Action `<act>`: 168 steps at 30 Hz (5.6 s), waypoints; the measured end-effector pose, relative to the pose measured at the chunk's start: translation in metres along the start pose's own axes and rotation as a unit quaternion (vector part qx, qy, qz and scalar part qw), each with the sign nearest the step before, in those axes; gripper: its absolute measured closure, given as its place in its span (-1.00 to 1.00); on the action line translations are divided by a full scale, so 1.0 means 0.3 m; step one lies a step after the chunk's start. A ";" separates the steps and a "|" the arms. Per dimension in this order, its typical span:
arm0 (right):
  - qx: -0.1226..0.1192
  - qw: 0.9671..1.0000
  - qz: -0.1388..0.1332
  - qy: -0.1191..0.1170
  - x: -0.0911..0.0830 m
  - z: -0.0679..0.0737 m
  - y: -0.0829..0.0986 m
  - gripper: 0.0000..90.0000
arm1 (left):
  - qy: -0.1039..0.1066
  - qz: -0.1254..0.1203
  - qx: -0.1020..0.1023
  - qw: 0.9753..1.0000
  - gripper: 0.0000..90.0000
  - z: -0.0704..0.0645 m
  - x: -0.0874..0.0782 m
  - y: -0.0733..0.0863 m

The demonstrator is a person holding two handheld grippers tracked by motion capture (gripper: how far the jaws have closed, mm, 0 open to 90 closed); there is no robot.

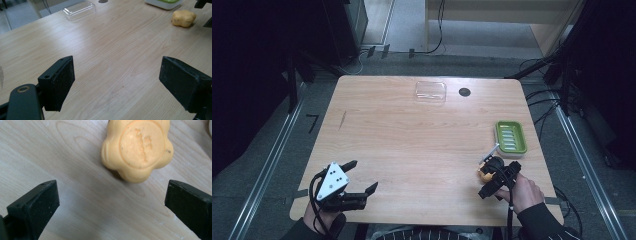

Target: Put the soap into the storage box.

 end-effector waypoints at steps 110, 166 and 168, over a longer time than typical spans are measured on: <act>0.036 0.998 0.044 -0.039 0.076 -0.095 -0.151 -0.41 | -0.001 -0.003 -0.001 1.000 -0.70 0.002 -0.006 0.002; 0.078 0.996 0.024 -0.021 -0.008 -0.235 -0.106 -0.40 | -0.001 -0.003 -0.001 1.000 -0.70 0.002 -0.005 0.002; 0.079 0.996 0.022 -0.020 -0.009 -0.240 -0.106 -0.40 | 0.000 -0.003 -0.001 1.000 -0.70 0.002 -0.005 0.002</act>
Point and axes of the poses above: each handheld gripper's, and its own axes: x roughly forward along the jaws, y roughly out of its underside, z roughly to its left, the point moved 2 cm from there along x, roughly forward along the jaws, and after that the axes turned 11 degrees about x, right-handed, at the moved point
